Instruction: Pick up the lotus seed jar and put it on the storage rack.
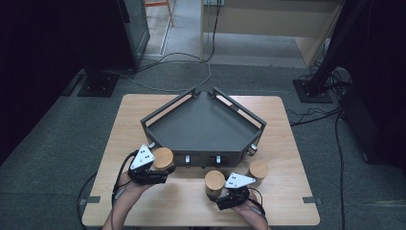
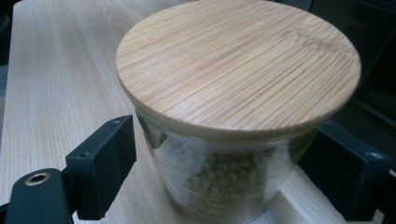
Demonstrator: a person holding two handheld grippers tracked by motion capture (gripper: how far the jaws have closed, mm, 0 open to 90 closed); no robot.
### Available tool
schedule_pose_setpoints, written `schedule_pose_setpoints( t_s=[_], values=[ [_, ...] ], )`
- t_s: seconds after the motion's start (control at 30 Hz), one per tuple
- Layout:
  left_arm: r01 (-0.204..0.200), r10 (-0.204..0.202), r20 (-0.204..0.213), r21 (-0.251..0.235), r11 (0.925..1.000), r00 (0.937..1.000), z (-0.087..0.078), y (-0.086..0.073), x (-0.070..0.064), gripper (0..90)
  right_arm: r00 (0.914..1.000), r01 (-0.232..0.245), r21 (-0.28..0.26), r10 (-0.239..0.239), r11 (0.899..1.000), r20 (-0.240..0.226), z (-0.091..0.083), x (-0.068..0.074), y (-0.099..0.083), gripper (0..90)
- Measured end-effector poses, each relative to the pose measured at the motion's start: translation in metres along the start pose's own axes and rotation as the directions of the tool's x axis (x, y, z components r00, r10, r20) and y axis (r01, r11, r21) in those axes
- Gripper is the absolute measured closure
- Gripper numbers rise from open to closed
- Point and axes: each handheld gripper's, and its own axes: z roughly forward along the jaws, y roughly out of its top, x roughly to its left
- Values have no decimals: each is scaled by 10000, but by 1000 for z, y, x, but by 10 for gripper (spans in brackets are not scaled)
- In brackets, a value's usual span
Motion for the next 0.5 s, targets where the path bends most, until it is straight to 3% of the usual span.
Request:
schedule_pose_setpoints(
  t_s=[0.5],
  values=[
    [-199,199,-89,-91,9998,9998,-2,12,0,250,10000,-21,12,21,10000,-4,0,0,0,132]
  ],
)
